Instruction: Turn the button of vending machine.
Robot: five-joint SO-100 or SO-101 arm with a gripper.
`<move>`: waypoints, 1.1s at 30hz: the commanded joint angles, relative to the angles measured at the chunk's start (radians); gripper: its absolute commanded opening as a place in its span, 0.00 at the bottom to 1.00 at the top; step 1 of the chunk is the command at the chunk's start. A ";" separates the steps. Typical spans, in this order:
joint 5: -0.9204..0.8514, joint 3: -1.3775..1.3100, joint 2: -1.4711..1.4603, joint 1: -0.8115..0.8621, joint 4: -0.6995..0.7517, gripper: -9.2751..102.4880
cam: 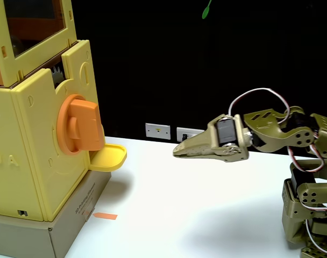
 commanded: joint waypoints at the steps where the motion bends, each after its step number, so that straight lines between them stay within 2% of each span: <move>1: -0.120 -0.021 -0.044 -0.029 -0.130 0.08; 4: -0.238 0.031 -0.051 -0.041 -0.308 0.08; 11: -0.495 0.020 -0.169 0.003 -0.443 0.08; 16: -0.609 0.048 -0.224 0.026 -0.574 0.08; 17: -0.647 0.083 -0.224 0.023 -0.666 0.07; 20: -0.723 0.219 -0.295 -0.002 -1.083 0.07; 22: -0.727 0.255 -0.360 -0.008 -1.243 0.08; 28: -0.750 0.238 -0.512 0.002 -1.336 0.15; 33: -0.769 0.137 -0.637 0.018 -1.276 0.19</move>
